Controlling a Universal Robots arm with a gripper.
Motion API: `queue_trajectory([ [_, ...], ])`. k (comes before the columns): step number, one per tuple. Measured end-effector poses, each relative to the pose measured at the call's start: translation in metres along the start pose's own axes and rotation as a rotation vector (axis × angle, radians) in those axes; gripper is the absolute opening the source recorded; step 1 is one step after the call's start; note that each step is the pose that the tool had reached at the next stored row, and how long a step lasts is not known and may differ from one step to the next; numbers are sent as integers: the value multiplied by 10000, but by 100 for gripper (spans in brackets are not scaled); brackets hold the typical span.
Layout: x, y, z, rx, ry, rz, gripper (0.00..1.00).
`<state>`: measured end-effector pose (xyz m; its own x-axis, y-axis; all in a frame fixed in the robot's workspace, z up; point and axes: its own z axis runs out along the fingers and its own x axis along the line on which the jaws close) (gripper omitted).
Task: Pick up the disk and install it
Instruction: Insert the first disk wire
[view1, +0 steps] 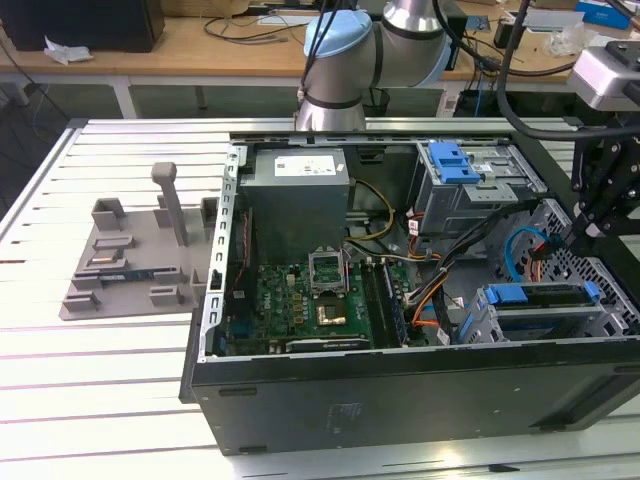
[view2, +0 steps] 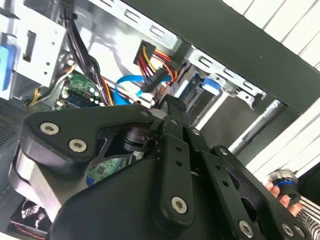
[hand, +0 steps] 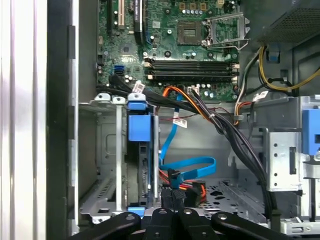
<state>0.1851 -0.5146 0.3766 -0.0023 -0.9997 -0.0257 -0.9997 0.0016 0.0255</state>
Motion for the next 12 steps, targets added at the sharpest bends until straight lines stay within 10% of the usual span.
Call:
queue_trajectory([
  [12,-83,-72,39,-4,1,2,11],
])
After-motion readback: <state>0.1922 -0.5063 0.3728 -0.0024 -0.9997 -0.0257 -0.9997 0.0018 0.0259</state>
